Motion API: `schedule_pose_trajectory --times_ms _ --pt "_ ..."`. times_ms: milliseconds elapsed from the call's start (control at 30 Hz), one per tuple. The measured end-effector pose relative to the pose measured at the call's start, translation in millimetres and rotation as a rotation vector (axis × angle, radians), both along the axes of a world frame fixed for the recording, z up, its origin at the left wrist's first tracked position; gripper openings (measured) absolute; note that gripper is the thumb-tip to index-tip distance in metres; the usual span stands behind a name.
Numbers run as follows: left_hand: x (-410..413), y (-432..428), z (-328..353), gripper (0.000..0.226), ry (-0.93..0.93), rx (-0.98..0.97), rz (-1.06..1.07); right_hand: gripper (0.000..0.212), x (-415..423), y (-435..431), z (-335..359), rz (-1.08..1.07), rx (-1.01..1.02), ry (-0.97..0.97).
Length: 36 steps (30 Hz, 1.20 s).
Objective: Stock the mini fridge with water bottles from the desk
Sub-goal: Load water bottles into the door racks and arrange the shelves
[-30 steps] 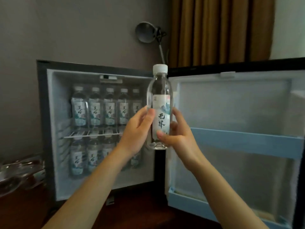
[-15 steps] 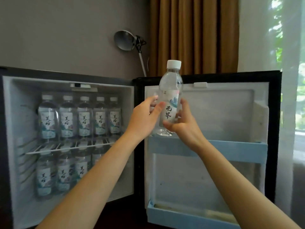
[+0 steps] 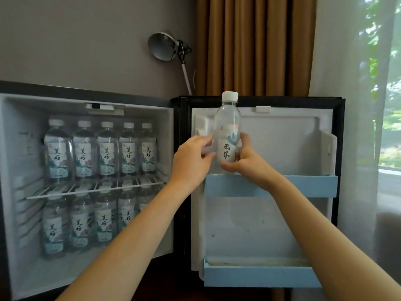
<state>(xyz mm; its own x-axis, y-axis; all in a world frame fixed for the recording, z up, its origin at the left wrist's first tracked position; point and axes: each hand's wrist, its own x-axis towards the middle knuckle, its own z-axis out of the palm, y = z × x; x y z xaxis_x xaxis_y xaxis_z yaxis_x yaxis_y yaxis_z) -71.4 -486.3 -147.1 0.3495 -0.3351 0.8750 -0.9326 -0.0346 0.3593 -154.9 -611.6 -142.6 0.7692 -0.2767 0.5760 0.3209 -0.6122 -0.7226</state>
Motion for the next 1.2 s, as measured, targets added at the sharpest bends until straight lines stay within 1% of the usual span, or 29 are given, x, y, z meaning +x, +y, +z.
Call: schedule_pose_trajectory --times_ms 100,200,267,400,433,500,533,633,700,733,833,900,967,1033,1100,1200 --pt "3.2 -2.4 -8.5 0.045 -0.025 -0.002 0.025 0.073 2.2 -4.8 -0.4 -0.053 -0.107 0.067" --pt "5.2 -3.8 -14.2 0.045 -0.039 -0.004 0.059 0.079 5.1 -6.7 1.5 -0.074 -0.146 0.124" --pt "5.6 -3.3 -16.9 0.045 -0.019 -0.008 0.043 0.081 6.9 -7.0 0.3 -0.084 -0.176 0.122" --pt "5.7 -0.2 -21.5 0.044 0.029 0.015 -0.019 0.057 7.3 -4.1 1.7 -0.111 -0.187 0.007" --pt "5.4 0.8 -22.3 0.043 0.045 0.023 -0.034 0.058 6.9 -3.5 1.5 -0.13 -0.179 -0.023" --pt "4.7 3.5 -23.8 0.04 0.089 0.042 -0.066 0.081 9.0 -6.3 -0.8 -0.187 -0.13 -0.061" --pt "4.4 5.5 -25.0 0.039 0.116 0.05 -0.084 0.082 9.2 -6.9 -1.2 -0.203 -0.089 -0.079" --pt "5.0 14.3 -29.1 0.037 0.187 0.08 -0.141 0.064 7.1 -6.5 -0.6 -0.233 -0.01 -0.195" --pt "7.4 23.1 -32.5 0.035 0.22 0.103 -0.162 0.054 6.4 -2.1 -3.3 -0.273 0.02 -0.333" --pt "9.6 28.0 -34.3 0.034 0.228 0.106 -0.164 0.05 6.6 1.6 -7.3 -0.341 0.005 -0.431" --pt "19.1 44.8 -39.2 0.03 0.232 0.09 -0.151 0.039 15.0 18.4 -25.2 -0.585 -0.141 -0.701" --pt "27.2 57.9 -44.7 0.029 0.23 0.077 -0.137 0.029 26.0 40.9 -36.9 -0.638 -0.293 -0.801" --pt "36.4 74.7 -52.3 0.029 0.239 0.08 -0.114 0.021 43.3 68.0 -48.6 -0.593 -0.427 -0.816" --pt "46.7 97.3 -62.6 0.028 0.264 0.103 -0.072 0.018 62.4 96.0 -60.3 -0.513 -0.523 -0.783" --pt "57.4 125.5 -74.4 0.031 0.281 0.105 -0.011 0.02 82.7 124.1 -73.1 -0.418 -0.574 -0.731" --pt "75.4 179.2 -93.5 0.032 0.3 0.084 0.126 0.023 115.5 169.9 -92.0 -0.261 -0.577 -0.61"
